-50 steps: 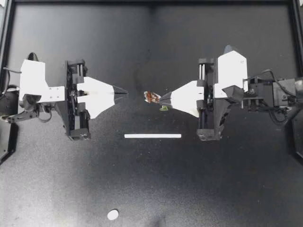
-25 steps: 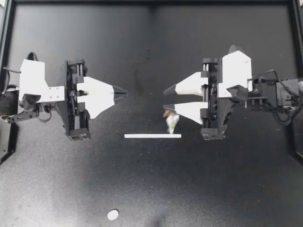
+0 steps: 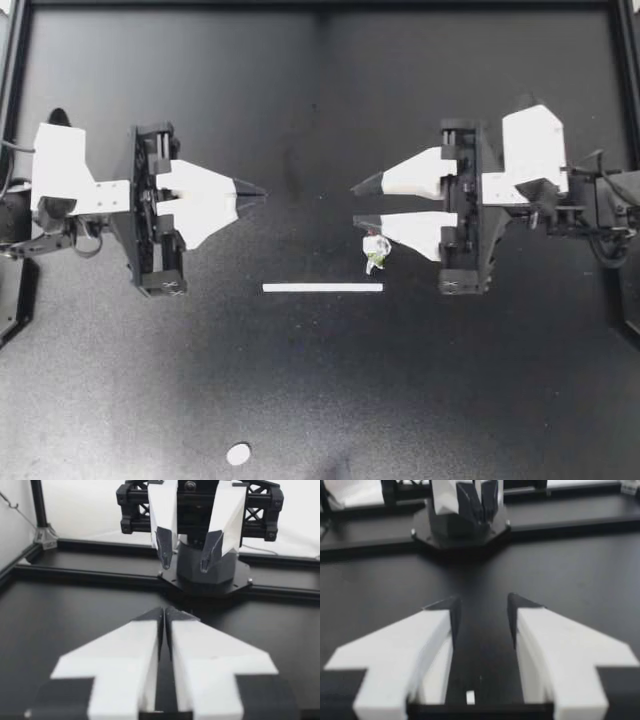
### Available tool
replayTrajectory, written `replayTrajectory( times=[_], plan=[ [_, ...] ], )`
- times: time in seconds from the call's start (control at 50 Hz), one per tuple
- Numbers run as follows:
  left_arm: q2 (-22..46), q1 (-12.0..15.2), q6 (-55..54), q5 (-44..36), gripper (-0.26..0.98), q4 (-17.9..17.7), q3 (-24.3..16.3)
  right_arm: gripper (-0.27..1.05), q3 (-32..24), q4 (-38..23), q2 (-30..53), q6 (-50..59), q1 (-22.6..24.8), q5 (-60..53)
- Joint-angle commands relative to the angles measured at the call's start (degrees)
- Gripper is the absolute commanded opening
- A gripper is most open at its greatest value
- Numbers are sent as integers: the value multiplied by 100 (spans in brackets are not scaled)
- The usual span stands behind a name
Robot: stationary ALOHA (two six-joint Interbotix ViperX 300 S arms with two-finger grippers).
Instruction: Pick up the candy and unwrap it.
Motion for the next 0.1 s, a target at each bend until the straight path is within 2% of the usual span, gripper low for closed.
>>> replayTrajectory(
  times=[0.0,0.08],
  plan=[
    [-97,-9,0,-62,-1,9,-53,39,-35,9,-105,9,-44,-281],
    [-97,-9,0,-62,-1,9,-62,39,-18,9,-105,0,-44,-396]
  ],
)
